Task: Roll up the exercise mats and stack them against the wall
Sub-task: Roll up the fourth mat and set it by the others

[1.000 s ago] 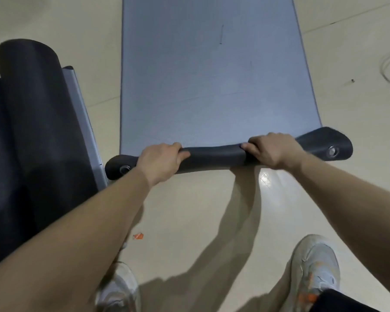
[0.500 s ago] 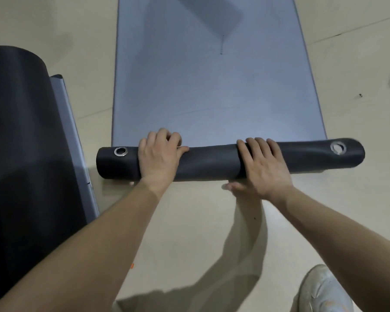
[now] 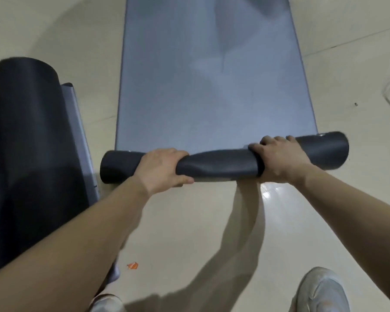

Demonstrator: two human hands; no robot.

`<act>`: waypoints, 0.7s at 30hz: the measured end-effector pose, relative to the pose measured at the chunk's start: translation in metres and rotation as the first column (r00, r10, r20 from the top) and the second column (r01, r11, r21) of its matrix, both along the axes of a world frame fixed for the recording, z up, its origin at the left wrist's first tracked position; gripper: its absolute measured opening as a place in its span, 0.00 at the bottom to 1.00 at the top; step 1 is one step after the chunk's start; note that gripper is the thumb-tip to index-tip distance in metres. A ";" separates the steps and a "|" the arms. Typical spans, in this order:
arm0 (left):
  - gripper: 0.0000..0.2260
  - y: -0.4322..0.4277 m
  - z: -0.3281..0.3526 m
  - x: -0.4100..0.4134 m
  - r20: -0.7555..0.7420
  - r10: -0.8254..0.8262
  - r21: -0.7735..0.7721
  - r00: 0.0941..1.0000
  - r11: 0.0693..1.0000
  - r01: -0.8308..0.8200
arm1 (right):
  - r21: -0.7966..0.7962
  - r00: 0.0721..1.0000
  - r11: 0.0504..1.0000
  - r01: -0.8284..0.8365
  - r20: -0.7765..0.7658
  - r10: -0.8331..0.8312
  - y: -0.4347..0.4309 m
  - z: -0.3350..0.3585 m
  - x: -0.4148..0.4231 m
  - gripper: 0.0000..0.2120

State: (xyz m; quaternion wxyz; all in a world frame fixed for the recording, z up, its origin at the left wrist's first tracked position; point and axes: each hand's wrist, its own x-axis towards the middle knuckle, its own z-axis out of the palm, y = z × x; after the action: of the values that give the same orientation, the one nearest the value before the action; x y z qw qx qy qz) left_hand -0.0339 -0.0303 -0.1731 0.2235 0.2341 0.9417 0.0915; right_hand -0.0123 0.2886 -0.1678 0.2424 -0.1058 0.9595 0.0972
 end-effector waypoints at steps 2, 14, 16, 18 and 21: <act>0.26 -0.009 0.010 0.016 0.147 -0.044 -0.038 0.988 0.998 0.050 | -0.115 0.974 0.993 0.037 0.228 -0.010 -0.008 0.009 0.009 0.35; 0.24 -0.006 0.006 -0.026 0.464 0.175 -0.031 0.869 0.983 -0.181 | -0.197 0.988 0.977 0.085 -0.109 -0.108 -0.010 0.003 0.098 0.39; 0.26 -0.002 0.012 -0.021 0.348 0.206 -0.108 0.914 0.978 -0.180 | -0.196 0.982 0.978 0.077 -0.157 -0.109 -0.010 -0.006 0.100 0.44; 0.24 0.003 0.013 0.006 -0.048 0.243 -0.107 0.969 0.963 -0.247 | -0.225 0.991 0.969 0.102 -0.057 -0.118 -0.004 -0.007 0.076 0.47; 0.40 0.005 0.005 0.057 -0.265 0.128 -0.148 0.956 0.974 -0.172 | -0.293 0.993 0.951 0.102 0.088 -0.080 0.009 0.003 0.026 0.47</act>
State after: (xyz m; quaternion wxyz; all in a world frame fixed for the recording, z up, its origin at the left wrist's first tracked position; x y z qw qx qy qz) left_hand 0.0229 -0.0252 -0.1681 0.1129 0.1518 0.9819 -0.0029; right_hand 0.0141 0.2972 -0.1652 0.2637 -0.1003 0.9573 -0.0633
